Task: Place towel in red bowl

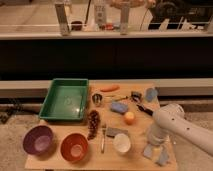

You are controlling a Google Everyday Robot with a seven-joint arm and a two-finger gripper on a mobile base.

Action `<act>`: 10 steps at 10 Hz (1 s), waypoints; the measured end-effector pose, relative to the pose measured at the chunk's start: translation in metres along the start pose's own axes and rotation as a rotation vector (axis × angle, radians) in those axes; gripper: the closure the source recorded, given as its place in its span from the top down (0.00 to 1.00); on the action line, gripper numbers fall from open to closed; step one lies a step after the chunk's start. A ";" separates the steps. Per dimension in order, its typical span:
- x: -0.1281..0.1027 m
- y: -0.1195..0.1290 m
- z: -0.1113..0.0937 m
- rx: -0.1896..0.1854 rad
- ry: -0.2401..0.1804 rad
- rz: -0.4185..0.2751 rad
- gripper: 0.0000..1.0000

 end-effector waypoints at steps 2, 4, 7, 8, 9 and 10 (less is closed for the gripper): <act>0.004 0.001 0.003 0.010 0.000 0.001 0.80; 0.009 0.005 0.007 0.029 -0.014 -0.019 0.80; 0.019 0.010 0.011 0.059 -0.039 -0.036 0.80; 0.022 0.011 0.013 0.065 -0.042 -0.036 0.80; 0.025 0.011 0.015 0.068 -0.044 -0.039 0.80; 0.028 0.011 0.016 0.072 -0.046 -0.039 0.80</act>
